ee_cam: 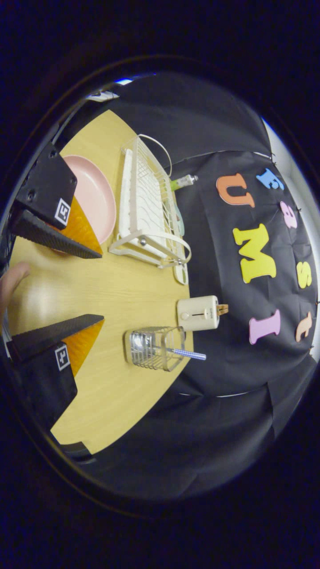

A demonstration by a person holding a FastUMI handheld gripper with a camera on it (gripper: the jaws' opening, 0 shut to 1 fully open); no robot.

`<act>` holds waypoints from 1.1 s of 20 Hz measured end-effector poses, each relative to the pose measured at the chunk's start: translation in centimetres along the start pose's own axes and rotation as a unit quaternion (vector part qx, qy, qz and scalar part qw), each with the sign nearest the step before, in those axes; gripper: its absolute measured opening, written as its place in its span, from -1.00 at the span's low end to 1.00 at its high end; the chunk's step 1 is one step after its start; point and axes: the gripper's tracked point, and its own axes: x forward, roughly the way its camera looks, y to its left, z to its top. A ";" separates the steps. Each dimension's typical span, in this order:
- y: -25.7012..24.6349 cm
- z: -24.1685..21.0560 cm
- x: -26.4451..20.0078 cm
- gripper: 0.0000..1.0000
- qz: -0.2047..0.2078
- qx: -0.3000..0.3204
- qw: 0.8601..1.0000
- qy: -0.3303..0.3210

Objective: Take the plate from the dish rack, then take the spoon from the basket and place it into the plate.

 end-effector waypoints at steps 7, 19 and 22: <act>-6.2 7.7 2.6 1.00 -0.052 -0.019 0.995 -0.084; -12.8 15.4 13.7 0.70 -0.083 0.029 0.993 -0.079; -12.7 15.1 14.6 0.22 -0.078 0.067 0.994 -0.049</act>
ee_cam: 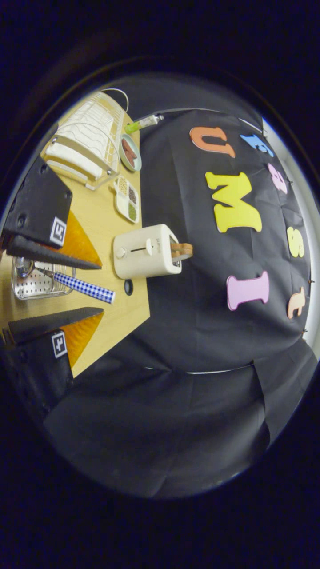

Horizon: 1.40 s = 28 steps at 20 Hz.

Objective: Take the plate from the dish rack, then take the spoon from the basket and place it into the plate.

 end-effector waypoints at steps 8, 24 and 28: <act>1.9 0.6 -0.6 -0.71 0.026 0.012 0.999 0.016; 10.3 9.8 -18.8 -0.75 0.033 -0.088 0.983 -0.161; 14.6 7.4 -23.3 -0.75 0.072 -0.077 0.980 -0.172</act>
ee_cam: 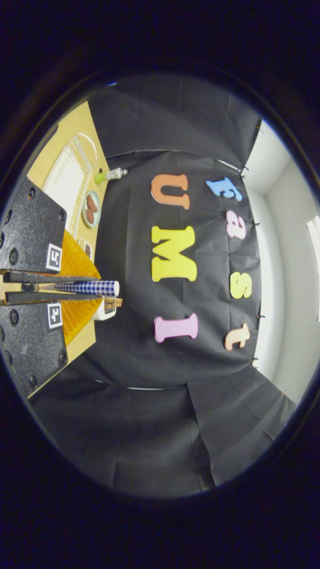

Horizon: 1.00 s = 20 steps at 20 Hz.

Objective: Take the plate from the dish rack, then take the spoon from the basket and place it into the plate.

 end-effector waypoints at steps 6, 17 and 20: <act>8.6 -5.1 -4.6 -0.75 0.043 0.017 0.999 0.007; 18.0 -16.2 -6.8 -0.74 0.053 -0.001 0.997 0.054; 17.9 -18.2 -6.7 -0.71 0.051 -0.001 0.997 0.063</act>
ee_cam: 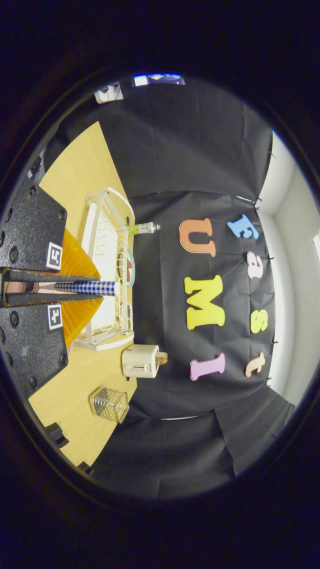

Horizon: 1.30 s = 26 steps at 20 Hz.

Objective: Take the plate from the dish rack, then take the spoon from the basket and place it into the plate.

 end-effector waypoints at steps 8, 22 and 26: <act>-3.9 -1.3 -1.2 -0.56 -0.021 -0.006 1.000 0.005; -9.1 4.4 -6.6 1.00 -0.057 0.029 0.998 0.008; -8.2 6.6 -8.6 1.00 -0.062 0.032 0.998 -0.006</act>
